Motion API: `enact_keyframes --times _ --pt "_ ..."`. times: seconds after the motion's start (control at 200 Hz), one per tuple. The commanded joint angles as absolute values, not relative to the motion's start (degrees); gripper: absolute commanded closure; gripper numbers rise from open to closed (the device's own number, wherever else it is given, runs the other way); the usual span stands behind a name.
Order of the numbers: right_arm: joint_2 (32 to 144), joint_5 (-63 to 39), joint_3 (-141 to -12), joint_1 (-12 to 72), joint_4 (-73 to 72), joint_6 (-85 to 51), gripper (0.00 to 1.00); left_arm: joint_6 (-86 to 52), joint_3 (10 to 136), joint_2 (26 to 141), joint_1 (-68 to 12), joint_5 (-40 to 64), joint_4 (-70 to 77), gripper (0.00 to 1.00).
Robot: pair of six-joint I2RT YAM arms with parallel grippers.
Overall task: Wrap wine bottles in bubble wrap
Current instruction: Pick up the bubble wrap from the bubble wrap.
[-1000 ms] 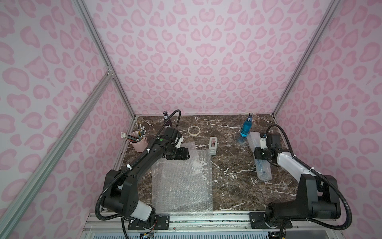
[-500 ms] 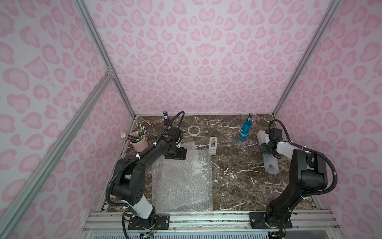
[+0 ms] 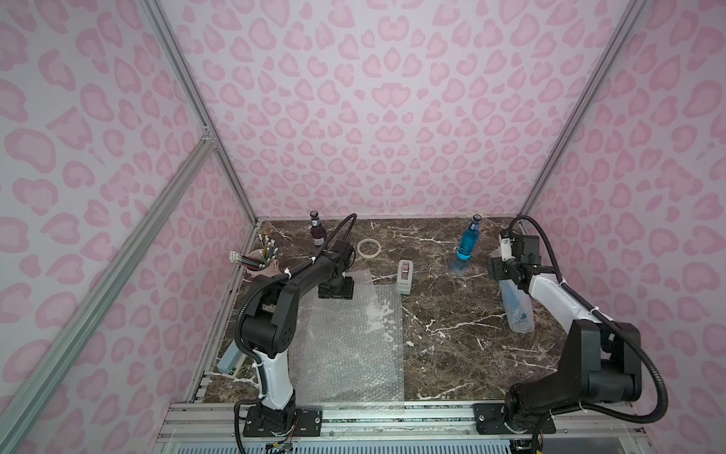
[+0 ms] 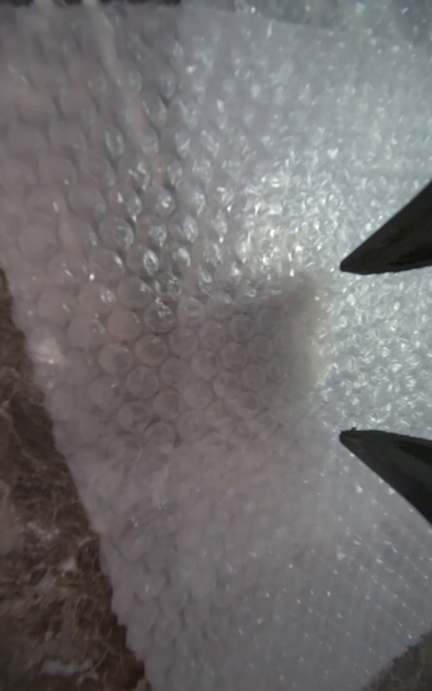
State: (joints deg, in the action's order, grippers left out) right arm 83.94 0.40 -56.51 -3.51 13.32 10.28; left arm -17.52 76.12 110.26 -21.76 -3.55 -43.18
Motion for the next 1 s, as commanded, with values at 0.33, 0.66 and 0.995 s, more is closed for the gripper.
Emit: enact_keyframes --times 0.33,0.66,0.995 --pt "76.7 -12.4 -48.2 7.3 11.9 4.7 0.13 -18.1 77.2 112.8 -22.0 -3.5 -44.8 0.76" --pt "77.5 -13.9 -46.0 10.0 10.2 3.8 0.14 -16.8 76.3 107.3 -22.0 -4.2 -48.4 0.81" --pt "76.5 -15.2 -44.6 10.7 9.2 3.4 0.15 -16.6 79.5 102.4 -24.7 0.3 -54.3 0.92"
